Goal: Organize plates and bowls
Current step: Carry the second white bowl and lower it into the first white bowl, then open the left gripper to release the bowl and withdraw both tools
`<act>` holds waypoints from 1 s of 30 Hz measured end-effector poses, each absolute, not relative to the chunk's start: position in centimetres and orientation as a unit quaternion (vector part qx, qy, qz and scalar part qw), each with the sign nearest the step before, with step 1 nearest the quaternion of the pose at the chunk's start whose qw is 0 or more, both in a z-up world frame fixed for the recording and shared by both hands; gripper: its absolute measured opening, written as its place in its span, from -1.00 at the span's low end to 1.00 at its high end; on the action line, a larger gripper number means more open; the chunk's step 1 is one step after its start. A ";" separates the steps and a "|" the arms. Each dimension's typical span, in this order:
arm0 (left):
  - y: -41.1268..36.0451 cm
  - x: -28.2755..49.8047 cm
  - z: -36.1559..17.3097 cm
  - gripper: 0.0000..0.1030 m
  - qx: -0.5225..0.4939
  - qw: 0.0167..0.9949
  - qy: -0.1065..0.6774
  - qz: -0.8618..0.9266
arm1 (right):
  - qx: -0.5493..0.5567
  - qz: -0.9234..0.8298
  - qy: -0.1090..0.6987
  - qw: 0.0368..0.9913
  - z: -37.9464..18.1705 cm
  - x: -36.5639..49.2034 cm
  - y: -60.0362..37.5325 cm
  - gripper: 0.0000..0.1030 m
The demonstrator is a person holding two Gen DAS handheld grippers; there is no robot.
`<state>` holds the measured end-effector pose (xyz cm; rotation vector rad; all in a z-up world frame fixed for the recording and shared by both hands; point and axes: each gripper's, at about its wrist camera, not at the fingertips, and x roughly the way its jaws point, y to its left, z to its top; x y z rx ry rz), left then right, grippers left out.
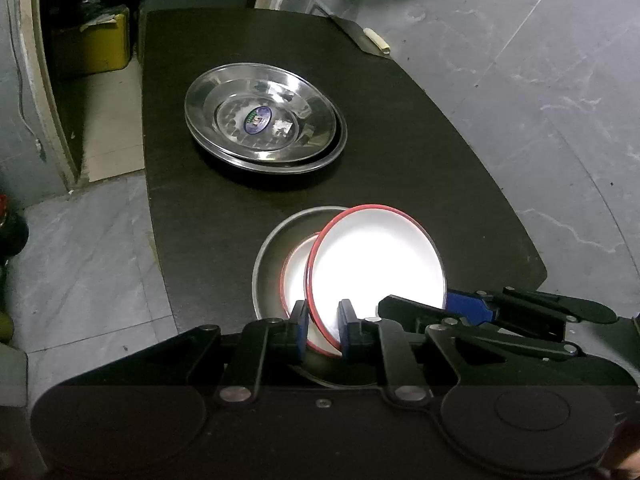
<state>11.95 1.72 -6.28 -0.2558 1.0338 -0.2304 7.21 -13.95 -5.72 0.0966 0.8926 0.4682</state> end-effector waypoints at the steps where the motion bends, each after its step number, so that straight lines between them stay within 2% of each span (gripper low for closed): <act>1: 1.7 12.0 -6.3 -0.68 -0.121 0.855 0.492 -0.109 | 0.044 0.224 0.429 0.874 -5.7 7.3 -13.9 -0.42; 22: 1.8 12.0 -6.2 -0.59 -0.124 0.854 0.493 -0.110 | 0.037 0.217 0.448 0.867 -5.7 7.7 -13.8 -0.35; 24: 1.9 11.9 -6.1 -0.55 -0.126 0.854 0.492 -0.109 | 0.036 0.218 0.446 0.867 -5.7 7.7 -13.8 -0.35; 26: 2.0 12.0 -6.1 -0.43 -0.124 0.854 0.495 -0.104 | 0.035 0.218 0.444 0.869 -5.6 7.7 -13.9 -0.33; 30: 2.3 11.9 -6.1 -0.42 -0.132 0.852 0.495 -0.106 | 0.034 0.218 0.444 0.869 -5.6 7.7 -13.9 -0.32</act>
